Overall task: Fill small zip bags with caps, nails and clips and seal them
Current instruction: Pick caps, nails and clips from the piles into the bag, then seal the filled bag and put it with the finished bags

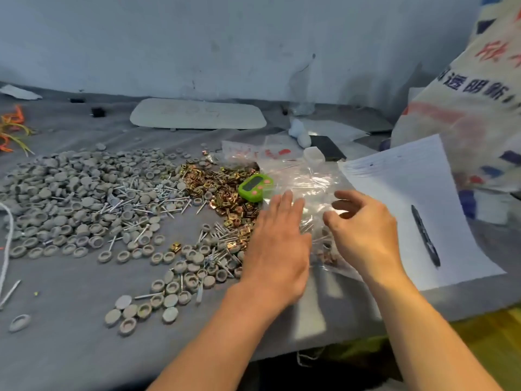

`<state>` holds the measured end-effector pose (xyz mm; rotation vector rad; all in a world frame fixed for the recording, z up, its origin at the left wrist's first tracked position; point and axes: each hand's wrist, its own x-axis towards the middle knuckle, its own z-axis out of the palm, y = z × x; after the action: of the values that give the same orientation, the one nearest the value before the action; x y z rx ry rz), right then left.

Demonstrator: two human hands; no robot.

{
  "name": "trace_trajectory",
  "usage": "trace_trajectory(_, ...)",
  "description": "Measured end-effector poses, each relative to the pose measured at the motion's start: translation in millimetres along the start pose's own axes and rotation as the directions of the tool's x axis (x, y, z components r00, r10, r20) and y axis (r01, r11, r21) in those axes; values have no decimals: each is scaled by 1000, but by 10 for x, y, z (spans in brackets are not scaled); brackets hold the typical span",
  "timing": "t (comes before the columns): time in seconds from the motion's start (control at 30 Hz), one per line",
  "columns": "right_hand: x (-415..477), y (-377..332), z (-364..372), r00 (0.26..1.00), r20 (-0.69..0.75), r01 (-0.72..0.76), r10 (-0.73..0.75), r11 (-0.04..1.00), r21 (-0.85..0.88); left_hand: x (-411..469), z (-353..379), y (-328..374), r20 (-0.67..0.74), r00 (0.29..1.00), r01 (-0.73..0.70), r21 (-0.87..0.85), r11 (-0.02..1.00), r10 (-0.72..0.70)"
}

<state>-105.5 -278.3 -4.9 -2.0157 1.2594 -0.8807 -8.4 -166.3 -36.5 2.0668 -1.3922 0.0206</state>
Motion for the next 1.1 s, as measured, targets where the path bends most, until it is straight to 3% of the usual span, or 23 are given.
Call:
trace_trajectory(0.07, 15, 55, -122, 999, -42, 11, -15, 996, -89, 18, 134, -4, 155, 986, -98, 189, 977, 69)
trace_trajectory(0.13, 29, 122, -221, 999, 30, -22, 30, 973, -228, 47, 204, -40, 212, 977, -86, 233, 969, 36)
trace_trajectory(0.2, 30, 187, -324, 964, 237, -19, 118, 923, -384, 88, 255, -73, 218, 976, -56, 231, 971, 5)
trace_trajectory(0.3, -13, 248, -411, 839, 512, 139, 181, 840, -525, 137, 293, -94, 191, 982, -46, 264, 963, -6)
trace_trajectory(0.5, 49, 371, -388, 938, 329, 65, 111, 876, -478, 144, 341, -138, 145, 989, -12, 183, 983, -15)
trace_trajectory(0.63, 7, 479, -517, 985, 167, 37, 39, 903, -427, 88, 289, -52, 120, 990, 91, -95, 991, -79)
trace_trajectory(0.77, 24, 516, -727, 1000, -18, 2, -4, 992, -125, 131, 170, 2, 81, 974, 227, -351, 908, -212)
trace_trajectory(0.83, 25, 482, -766, 997, -49, -49, 58, 982, 180, 162, 62, -52, 126, 963, 268, -375, 887, -238)
trace_trajectory(0.9, 64, 446, -773, 985, -58, -112, 163, 857, 503, 173, -25, -93, 158, 961, 265, -315, 911, -225)
trace_trajectory(0.97, 104, 381, -763, 971, -30, -144, 236, 684, 715, 171, -54, -117, 141, 971, 224, -237, 945, -195)
trace_trajectory(1.1, 110, 235, -711, 968, 80, -168, 236, 381, 909, 166, 4, -132, 78, 989, 134, -75, 988, -128)
